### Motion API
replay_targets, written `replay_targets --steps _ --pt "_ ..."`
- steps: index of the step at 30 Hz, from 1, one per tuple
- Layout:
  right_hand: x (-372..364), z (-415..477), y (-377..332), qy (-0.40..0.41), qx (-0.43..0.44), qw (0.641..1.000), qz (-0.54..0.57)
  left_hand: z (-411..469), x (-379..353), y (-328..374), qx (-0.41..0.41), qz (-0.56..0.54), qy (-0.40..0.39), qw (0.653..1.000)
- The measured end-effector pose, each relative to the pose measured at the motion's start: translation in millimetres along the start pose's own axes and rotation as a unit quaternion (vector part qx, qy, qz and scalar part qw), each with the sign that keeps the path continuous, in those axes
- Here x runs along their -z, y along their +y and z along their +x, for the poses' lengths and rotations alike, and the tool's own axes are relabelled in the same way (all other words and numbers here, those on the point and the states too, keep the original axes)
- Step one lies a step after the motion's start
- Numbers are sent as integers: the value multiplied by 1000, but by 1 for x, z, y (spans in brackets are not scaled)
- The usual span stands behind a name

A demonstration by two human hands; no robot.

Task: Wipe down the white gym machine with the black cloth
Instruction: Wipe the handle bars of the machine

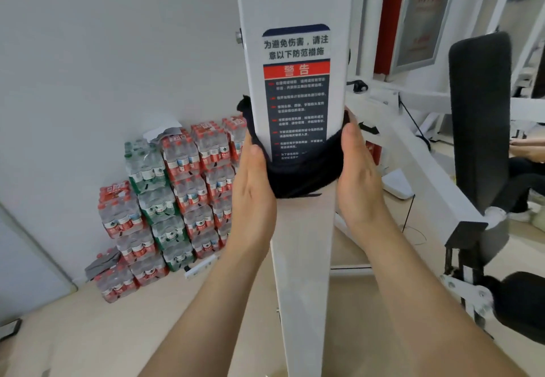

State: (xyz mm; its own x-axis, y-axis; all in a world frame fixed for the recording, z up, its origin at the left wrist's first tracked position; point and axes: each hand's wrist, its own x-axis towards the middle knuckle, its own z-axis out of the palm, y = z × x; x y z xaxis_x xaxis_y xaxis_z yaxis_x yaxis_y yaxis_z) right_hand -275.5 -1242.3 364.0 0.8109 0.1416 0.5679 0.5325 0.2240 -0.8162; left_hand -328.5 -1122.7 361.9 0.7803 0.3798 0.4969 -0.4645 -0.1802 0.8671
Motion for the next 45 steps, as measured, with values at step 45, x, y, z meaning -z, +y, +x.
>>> replay_targets --steps 45 --pt "46 -202 19 11 -401 903 -156 -148 84 -18 231 46 79 969"
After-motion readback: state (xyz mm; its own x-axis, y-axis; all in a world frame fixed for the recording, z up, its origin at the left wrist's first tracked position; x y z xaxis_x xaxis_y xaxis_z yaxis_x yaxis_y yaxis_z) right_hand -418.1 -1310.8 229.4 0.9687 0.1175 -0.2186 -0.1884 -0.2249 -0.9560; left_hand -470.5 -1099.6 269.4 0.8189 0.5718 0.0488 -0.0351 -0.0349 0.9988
